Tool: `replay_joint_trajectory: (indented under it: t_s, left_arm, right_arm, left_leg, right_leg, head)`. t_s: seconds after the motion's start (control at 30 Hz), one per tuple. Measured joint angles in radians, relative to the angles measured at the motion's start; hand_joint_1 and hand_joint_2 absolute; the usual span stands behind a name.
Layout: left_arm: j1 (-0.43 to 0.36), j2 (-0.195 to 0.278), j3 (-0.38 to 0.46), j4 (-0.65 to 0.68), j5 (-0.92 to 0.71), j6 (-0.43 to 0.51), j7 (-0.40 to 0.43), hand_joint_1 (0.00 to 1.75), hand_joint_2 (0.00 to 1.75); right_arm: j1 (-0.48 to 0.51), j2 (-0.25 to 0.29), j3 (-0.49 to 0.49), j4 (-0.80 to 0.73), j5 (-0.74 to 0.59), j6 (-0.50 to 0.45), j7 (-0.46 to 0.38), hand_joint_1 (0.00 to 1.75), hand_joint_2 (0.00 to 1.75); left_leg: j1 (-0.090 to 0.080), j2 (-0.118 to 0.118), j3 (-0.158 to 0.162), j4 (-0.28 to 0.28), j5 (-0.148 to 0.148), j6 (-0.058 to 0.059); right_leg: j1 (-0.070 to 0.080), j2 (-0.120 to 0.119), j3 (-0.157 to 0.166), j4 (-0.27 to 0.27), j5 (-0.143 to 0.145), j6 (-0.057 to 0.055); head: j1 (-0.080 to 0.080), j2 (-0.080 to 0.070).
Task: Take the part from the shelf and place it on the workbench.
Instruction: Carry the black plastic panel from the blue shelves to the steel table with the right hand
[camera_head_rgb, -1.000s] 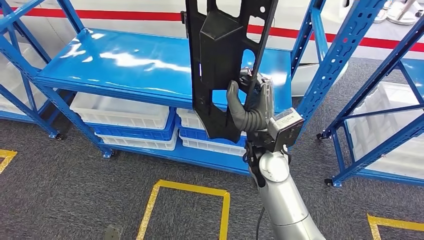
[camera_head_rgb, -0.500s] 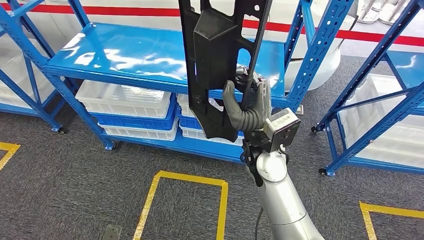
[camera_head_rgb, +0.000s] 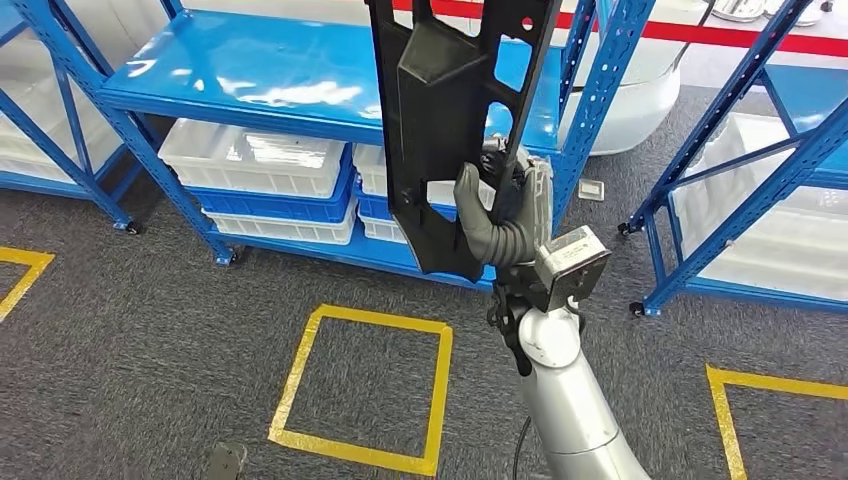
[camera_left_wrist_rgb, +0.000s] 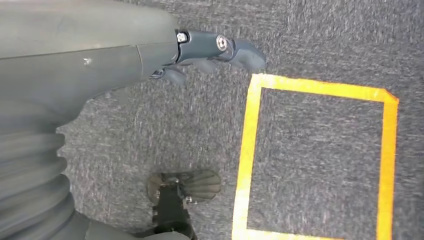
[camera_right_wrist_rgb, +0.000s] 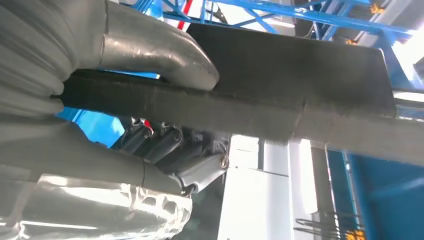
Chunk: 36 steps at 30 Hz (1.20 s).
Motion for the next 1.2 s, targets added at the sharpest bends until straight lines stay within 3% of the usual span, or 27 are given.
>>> replay_joint_trajectory:
  t_s: [0.03, 0.07, 0.13, 0.17, 0.23, 0.27, 0.33, 0.4, 0.5, 0.57, 0.67, 0.73, 0.77, 0.83, 0.87, 0.93, 0.97, 1.03, 1.1, 1.2]
  left_arm:
    - [0.003, 0.000, 0.000, 0.000, 0.000, 0.001, 0.000, 0.00, 1.75]
    - [0.005, 0.000, 0.000, 0.000, 0.000, 0.003, 0.000, 0.00, 1.75]
    - [0.008, 0.001, 0.000, 0.000, 0.000, 0.006, 0.000, 0.00, 1.75]
    - [0.009, 0.000, 0.000, 0.000, 0.000, 0.007, 0.000, 0.00, 1.75]
    - [0.010, 0.001, 0.000, 0.000, -0.001, 0.008, 0.000, 0.00, 1.75]
    - [0.011, 0.001, 0.001, 0.000, -0.001, 0.008, 0.000, 0.00, 1.75]
    - [0.010, 0.002, 0.001, 0.000, -0.002, 0.008, 0.000, 0.00, 1.75]
    - [0.009, 0.004, 0.001, 0.000, -0.002, 0.008, 0.000, 0.00, 1.75]
    - [0.009, 0.005, 0.001, 0.000, -0.003, 0.009, 0.000, 0.00, 1.75]
    - [0.008, 0.005, 0.001, 0.000, -0.003, 0.009, 0.000, 0.00, 1.75]
    - [0.007, 0.005, 0.001, 0.000, -0.004, 0.010, 0.000, 0.00, 1.75]
    - [0.009, 0.004, 0.001, 0.000, -0.005, 0.010, 0.002, 0.00, 1.75]
    - [0.010, 0.004, 0.001, 0.000, -0.006, 0.010, 0.002, 0.00, 1.75]
    - [0.010, 0.004, 0.001, 0.000, -0.008, 0.011, 0.003, 0.00, 1.75]
    - [0.010, 0.004, 0.001, 0.000, -0.009, 0.011, 0.003, 0.00, 1.75]
    - [0.011, 0.004, 0.001, 0.000, -0.011, 0.011, 0.003, 0.00, 1.75]
    - [0.012, 0.004, 0.001, 0.000, -0.011, 0.011, 0.003, 0.00, 1.75]
    - [0.015, 0.006, 0.001, 0.000, -0.011, 0.011, 0.002, 0.00, 1.75]
    - [0.016, 0.008, 0.002, 0.000, -0.011, 0.012, 0.000, 0.00, 1.75]
    - [0.016, 0.008, 0.002, 0.000, -0.011, 0.013, -0.002, 0.00, 1.75]
  right_arm:
    - [0.001, 0.001, 0.000, 0.000, 0.004, -0.002, -0.003, 1.75, 1.75]
    - [0.002, 0.002, 0.000, -0.001, 0.007, -0.003, -0.006, 1.75, 1.75]
    - [0.004, 0.005, 0.001, -0.002, 0.013, -0.003, -0.009, 1.75, 1.75]
    - [0.005, 0.006, 0.001, -0.002, 0.015, -0.004, -0.009, 1.75, 1.75]
    - [0.009, 0.005, 0.001, -0.002, 0.020, -0.004, -0.009, 1.75, 1.75]
    - [0.010, 0.005, 0.001, -0.002, 0.022, -0.004, -0.009, 1.75, 1.75]
    - [0.011, 0.005, 0.001, -0.002, 0.025, -0.005, -0.010, 1.75, 1.75]
    - [0.009, 0.007, 0.002, -0.002, 0.025, -0.005, -0.010, 1.75, 1.75]
    - [0.009, 0.009, 0.002, -0.003, 0.026, -0.005, -0.011, 1.75, 1.75]
    - [0.007, 0.009, 0.002, -0.004, 0.026, -0.005, -0.011, 1.75, 1.75]
    - [0.008, 0.004, 0.002, -0.005, 0.032, -0.007, -0.013, 1.75, 1.75]
    - [0.015, -0.001, 0.002, -0.005, 0.038, -0.010, -0.014, 1.75, 1.75]
    - [0.017, -0.002, 0.002, -0.005, 0.040, -0.012, -0.015, 1.75, 1.75]
    - [0.018, -0.004, 0.003, -0.005, 0.043, -0.016, -0.018, 1.75, 1.75]
    - [0.018, -0.004, 0.003, -0.005, 0.044, -0.018, -0.019, 1.75, 1.75]
    - [0.020, -0.005, 0.004, -0.006, 0.047, -0.021, -0.021, 1.75, 1.75]
    - [0.020, -0.005, 0.004, -0.007, 0.048, -0.022, -0.022, 1.75, 1.75]
    - [0.021, -0.003, 0.005, -0.007, 0.051, -0.023, -0.022, 1.75, 1.75]
    - [0.021, 0.000, 0.008, -0.010, 0.054, -0.023, -0.023, 1.75, 1.75]
    - [0.024, 0.001, 0.011, -0.013, 0.058, -0.023, -0.023, 1.75, 1.75]
  left_leg:
    - [0.004, -0.001, -0.004, 0.007, -0.007, -0.005]
    - [0.007, -0.001, -0.014, 0.036, -0.033, -0.010]
    - [0.010, -0.001, -0.053, 0.157, -0.118, -0.019]
    - [0.010, -0.002, -0.074, 0.231, -0.156, -0.022]
    - [0.011, -0.001, -0.079, 0.301, -0.183, -0.023]
    - [0.011, -0.002, -0.052, 0.279, -0.173, -0.020]
    - [0.010, -0.005, 0.042, 0.153, -0.144, -0.008]
    - [0.003, -0.011, 0.102, 0.062, -0.137, 0.005]
    - [-0.007, -0.010, 0.112, 0.034, -0.138, 0.022]
    - [-0.004, -0.007, 0.122, 0.007, -0.128, 0.036]
    - [-0.003, -0.010, 0.122, -0.008, -0.119, 0.048]
    - [-0.004, -0.016, 0.119, -0.008, -0.118, 0.046]
    - [-0.004, -0.021, 0.118, -0.007, -0.117, 0.045]
    - [-0.004, -0.033, 0.116, -0.003, -0.116, 0.040]
    - [-0.006, -0.039, 0.114, 0.001, -0.116, 0.035]
    - [-0.008, -0.047, 0.107, 0.007, -0.114, 0.023]
    - [-0.009, -0.050, 0.104, 0.008, -0.112, 0.016]
    - [-0.005, -0.049, 0.099, 0.012, -0.112, 0.005]
    - [-0.001, -0.036, 0.074, 0.068, -0.153, -0.005]
    - [0.008, -0.016, -0.006, 0.259, -0.251, -0.021]
  right_leg:
    - [-0.002, -0.001, 0.000, 0.003, 0.008, -0.009]
    - [-0.004, -0.003, -0.001, 0.003, 0.016, -0.018]
    - [-0.003, -0.005, -0.006, 0.003, 0.030, -0.029]
    - [-0.001, -0.006, -0.012, 0.004, 0.035, -0.031]
    - [0.003, -0.006, -0.020, 0.005, 0.041, -0.031]
    - [0.005, -0.005, -0.022, 0.005, 0.043, -0.030]
    - [0.006, -0.004, -0.023, 0.004, 0.045, -0.029]
    - [0.009, -0.003, -0.026, 0.003, 0.047, -0.022]
    - [0.009, -0.003, -0.031, -0.005, 0.050, -0.003]
    - [0.012, -0.004, -0.048, 0.019, 0.032, 0.001]
    - [0.010, -0.003, -0.146, 0.197, -0.043, -0.008]
    - [0.007, -0.004, -0.193, 0.275, -0.057, 0.001]
    - [0.005, -0.004, -0.189, 0.259, -0.040, 0.010]
    - [0.000, 0.003, -0.131, 0.128, 0.023, 0.027]
    - [0.000, 0.007, -0.101, 0.062, 0.051, 0.028]
    - [0.003, 0.014, -0.073, -0.002, 0.078, 0.019]
    - [0.006, 0.011, -0.074, -0.002, 0.081, 0.012]
    - [-0.001, 0.004, -0.073, -0.004, 0.090, -0.001]
    - [-0.011, -0.005, -0.071, -0.009, 0.098, -0.017]
    - [-0.006, -0.020, -0.072, -0.008, 0.099, -0.025]
  head:
    - [0.000, 0.000]
    - [-0.001, 0.000]
    - [-0.003, 0.000]
    - [-0.003, 0.000]
    - [-0.003, 0.000]
    - [-0.003, 0.000]
    - [-0.003, 0.000]
    - [-0.003, 0.000]
    - [-0.006, 0.000]
    - [-0.005, 0.000]
    - [-0.002, 0.000]
    - [0.000, 0.000]
    - [0.001, 0.000]
    - [0.002, 0.000]
    - [0.002, 0.000]
    - [0.002, 0.000]
    - [0.002, 0.000]
    - [0.002, 0.000]
    - [-0.003, 0.000]
    - [-0.007, 0.000]
